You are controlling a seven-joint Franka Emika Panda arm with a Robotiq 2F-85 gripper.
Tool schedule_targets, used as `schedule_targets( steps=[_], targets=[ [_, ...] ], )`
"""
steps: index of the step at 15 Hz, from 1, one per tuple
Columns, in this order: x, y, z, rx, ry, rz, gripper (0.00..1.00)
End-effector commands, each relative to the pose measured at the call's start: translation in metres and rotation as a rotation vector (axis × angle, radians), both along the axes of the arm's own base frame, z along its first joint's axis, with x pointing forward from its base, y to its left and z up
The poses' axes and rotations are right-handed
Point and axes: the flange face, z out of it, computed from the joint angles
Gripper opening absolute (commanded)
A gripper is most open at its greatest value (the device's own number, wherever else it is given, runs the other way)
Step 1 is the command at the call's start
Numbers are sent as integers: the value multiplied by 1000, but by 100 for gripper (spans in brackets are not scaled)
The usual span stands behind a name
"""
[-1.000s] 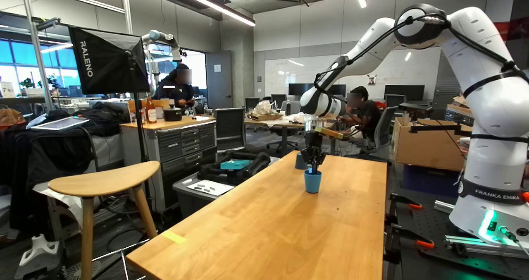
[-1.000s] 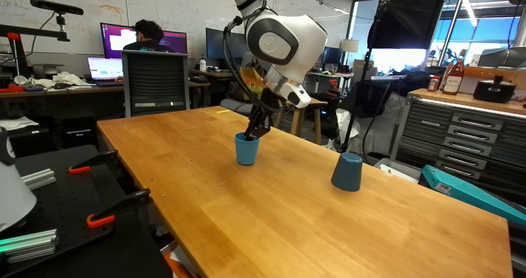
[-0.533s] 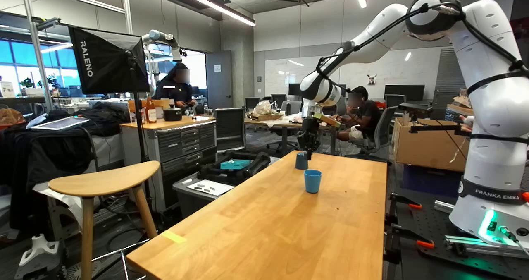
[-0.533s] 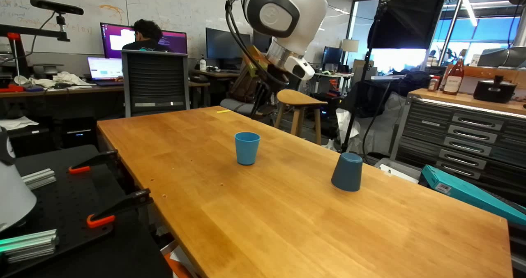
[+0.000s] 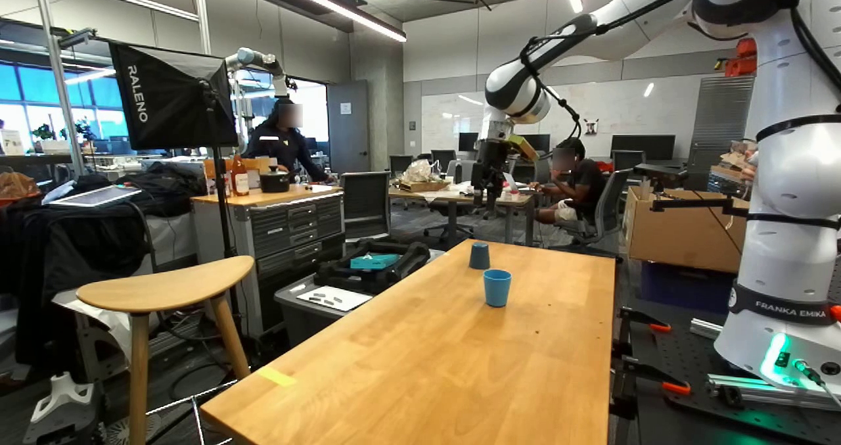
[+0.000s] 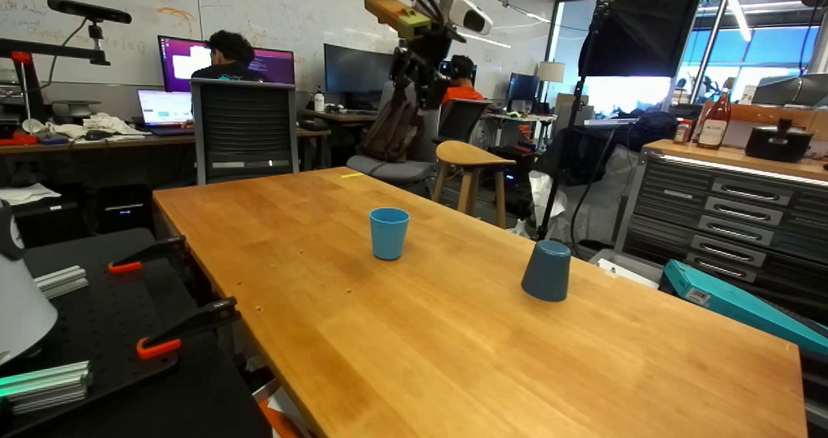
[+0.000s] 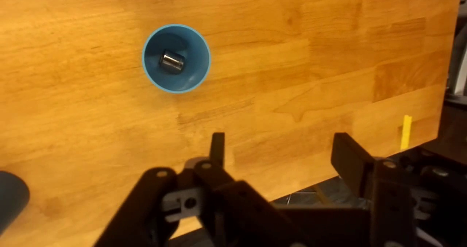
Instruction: Pick up the silver block from the table and put it in the light blue cup.
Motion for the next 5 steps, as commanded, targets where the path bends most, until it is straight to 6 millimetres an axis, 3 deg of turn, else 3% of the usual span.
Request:
schedule_targets(
  steps=[1, 2, 3, 5],
  targets=[
    [-14, 15, 60, -22, -27, 98, 100],
    [-16, 19, 73, -13, -13, 105, 100],
    [-9, 13, 44, -8, -16, 66, 99],
    [-14, 19, 65, -3, -22, 86, 100]
  ],
)
